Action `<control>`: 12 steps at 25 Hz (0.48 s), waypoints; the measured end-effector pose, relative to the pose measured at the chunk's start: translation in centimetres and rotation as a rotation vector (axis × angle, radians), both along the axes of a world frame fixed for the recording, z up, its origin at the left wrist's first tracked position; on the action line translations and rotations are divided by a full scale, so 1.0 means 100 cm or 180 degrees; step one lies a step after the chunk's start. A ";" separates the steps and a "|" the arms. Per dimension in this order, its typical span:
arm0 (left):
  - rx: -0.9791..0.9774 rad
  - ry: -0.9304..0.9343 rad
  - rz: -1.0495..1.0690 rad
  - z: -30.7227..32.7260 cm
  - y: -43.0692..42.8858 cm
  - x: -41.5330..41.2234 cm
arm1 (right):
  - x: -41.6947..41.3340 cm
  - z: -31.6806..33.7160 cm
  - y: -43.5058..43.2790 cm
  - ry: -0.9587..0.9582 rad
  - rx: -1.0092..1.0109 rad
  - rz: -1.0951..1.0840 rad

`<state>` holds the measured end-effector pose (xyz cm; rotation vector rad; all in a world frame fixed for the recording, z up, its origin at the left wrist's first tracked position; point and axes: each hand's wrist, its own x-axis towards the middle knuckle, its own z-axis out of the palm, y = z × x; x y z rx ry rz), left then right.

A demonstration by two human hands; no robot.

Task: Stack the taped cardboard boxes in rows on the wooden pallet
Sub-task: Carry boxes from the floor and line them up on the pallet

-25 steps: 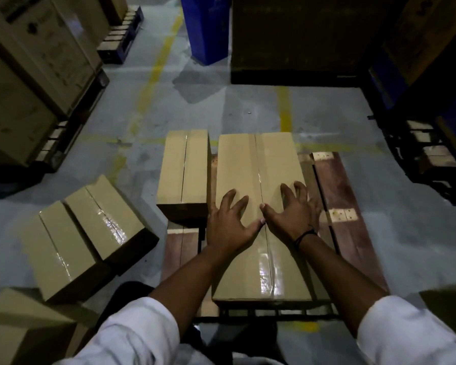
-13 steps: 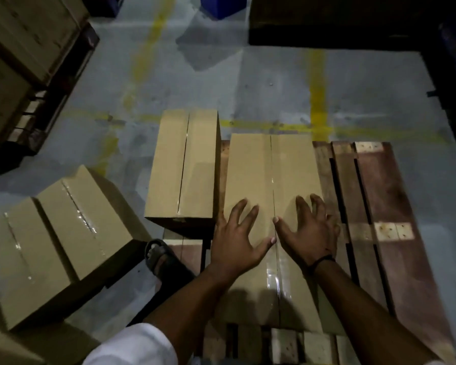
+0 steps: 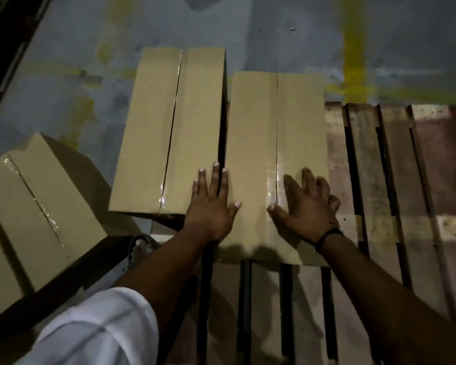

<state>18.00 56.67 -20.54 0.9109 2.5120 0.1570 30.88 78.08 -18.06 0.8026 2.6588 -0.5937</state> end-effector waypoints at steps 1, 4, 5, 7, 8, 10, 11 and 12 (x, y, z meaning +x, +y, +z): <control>0.0050 0.0131 -0.0025 -0.008 -0.005 0.003 | 0.013 -0.004 -0.010 0.0002 0.0050 0.0049; 0.0252 0.0380 -0.0080 -0.019 -0.008 0.008 | 0.048 -0.016 -0.034 -0.0008 0.0046 -0.0019; 0.0320 0.0442 -0.0104 -0.021 -0.007 0.009 | 0.057 -0.020 -0.038 -0.0012 0.0122 0.0014; 0.0406 0.0545 -0.0160 -0.027 -0.007 0.011 | 0.067 -0.027 -0.042 0.0066 0.0309 0.0203; 0.0440 0.0574 -0.0162 -0.028 -0.008 0.010 | 0.070 -0.029 -0.043 0.0139 0.0351 0.0327; 0.0507 0.0648 -0.0166 -0.031 -0.009 0.009 | 0.075 -0.033 -0.041 0.0272 0.0395 0.0524; 0.0536 0.0669 -0.0165 -0.032 -0.009 0.008 | 0.077 -0.034 -0.039 0.0311 0.0437 0.0601; 0.0561 0.0664 -0.0153 -0.032 -0.008 0.008 | 0.078 -0.035 -0.036 0.0331 0.0496 0.0681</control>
